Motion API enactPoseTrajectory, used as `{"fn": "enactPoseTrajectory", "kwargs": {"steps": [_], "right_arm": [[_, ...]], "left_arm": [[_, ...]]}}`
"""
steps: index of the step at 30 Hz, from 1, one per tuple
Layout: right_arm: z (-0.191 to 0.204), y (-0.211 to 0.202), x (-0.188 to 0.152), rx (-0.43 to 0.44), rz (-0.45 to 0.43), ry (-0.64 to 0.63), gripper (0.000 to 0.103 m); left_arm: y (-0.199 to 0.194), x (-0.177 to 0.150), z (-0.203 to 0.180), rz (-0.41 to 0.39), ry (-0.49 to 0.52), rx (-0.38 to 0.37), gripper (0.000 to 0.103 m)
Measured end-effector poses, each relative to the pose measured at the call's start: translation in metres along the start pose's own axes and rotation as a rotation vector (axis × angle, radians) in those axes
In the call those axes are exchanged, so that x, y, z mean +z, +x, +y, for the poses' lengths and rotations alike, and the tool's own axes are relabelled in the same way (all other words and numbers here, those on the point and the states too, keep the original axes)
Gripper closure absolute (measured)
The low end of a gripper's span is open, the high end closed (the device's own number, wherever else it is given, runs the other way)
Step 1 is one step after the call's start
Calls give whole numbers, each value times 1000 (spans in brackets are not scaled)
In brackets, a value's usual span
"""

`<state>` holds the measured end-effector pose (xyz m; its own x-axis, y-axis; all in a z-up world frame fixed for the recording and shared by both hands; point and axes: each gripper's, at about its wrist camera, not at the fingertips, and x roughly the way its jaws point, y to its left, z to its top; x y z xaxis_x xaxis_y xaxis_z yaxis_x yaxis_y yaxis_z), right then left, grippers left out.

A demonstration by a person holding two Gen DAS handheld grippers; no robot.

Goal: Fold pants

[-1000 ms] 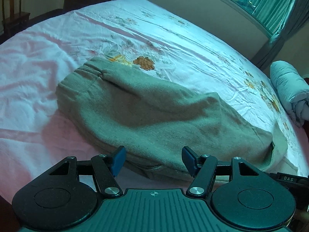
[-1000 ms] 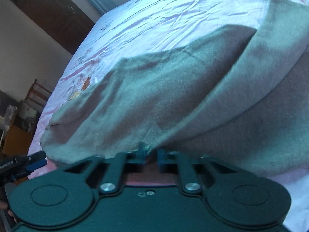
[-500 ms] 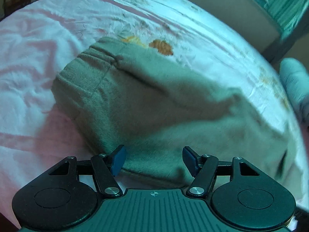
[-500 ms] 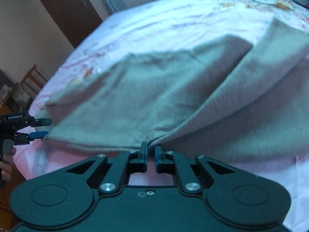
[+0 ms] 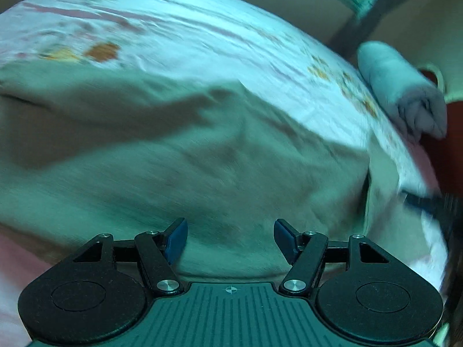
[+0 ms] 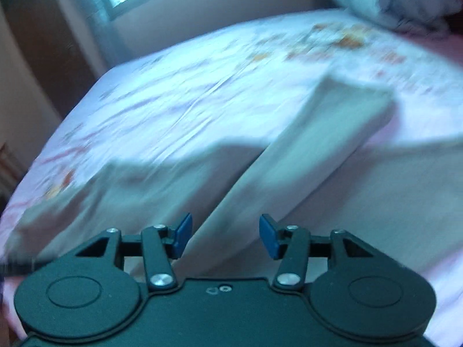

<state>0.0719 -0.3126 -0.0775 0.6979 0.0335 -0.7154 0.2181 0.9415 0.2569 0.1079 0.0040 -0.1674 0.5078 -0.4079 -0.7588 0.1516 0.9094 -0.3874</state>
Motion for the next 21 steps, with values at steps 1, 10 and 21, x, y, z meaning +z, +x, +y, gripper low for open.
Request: {"fn": "enactPoseTrajectory", "kwargs": {"steps": [1, 10, 21], "right_arm": [[-7, 2, 15, -50, -23, -12, 57], [-54, 76, 114, -243, 12, -16, 52], [-51, 168, 143, -426, 122, 16, 52]], "left_arm": [[2, -6, -8, -2, 36, 24, 37], [-4, -15, -22, -39, 135, 101, 37], [-63, 36, 106, -266, -31, 357, 37]]}}
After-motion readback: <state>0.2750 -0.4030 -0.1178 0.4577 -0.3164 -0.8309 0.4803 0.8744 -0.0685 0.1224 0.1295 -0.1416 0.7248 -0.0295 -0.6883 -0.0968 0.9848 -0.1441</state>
